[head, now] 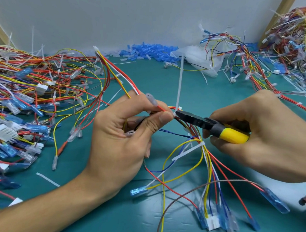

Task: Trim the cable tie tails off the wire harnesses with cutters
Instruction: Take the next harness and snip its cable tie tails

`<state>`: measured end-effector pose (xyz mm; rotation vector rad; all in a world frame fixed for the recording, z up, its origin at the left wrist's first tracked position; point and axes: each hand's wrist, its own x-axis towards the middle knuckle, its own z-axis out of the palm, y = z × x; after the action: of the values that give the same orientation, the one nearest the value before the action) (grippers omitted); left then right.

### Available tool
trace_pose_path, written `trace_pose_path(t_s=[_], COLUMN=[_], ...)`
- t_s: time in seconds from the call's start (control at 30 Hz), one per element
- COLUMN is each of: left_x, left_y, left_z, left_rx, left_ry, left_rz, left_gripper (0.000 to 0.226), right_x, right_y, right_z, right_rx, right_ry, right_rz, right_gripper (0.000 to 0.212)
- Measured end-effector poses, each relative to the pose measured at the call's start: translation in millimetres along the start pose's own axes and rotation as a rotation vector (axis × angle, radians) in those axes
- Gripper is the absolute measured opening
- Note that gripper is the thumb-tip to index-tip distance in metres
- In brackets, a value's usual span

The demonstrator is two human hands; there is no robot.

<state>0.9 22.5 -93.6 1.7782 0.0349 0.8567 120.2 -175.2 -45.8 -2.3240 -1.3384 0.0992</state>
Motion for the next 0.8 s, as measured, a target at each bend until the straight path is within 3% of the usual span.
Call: trace_pose_path(t_s=[0.43,0.8], left_x=[3,1], left_y=[7,3], left_z=[1,2], left_rx=[0.03,0.015], left_ry=[-0.021,-0.013], left_rz=[0.04,0.021], left_gripper=[0.012,0.013], right_x=[3,1], right_y=[15,11], right_z=[0,1], right_rx=[-0.093,0.001], right_ry=[0.031,0.027], right_rz=[-0.088,-0.067], right_gripper=[0.024,0.022])
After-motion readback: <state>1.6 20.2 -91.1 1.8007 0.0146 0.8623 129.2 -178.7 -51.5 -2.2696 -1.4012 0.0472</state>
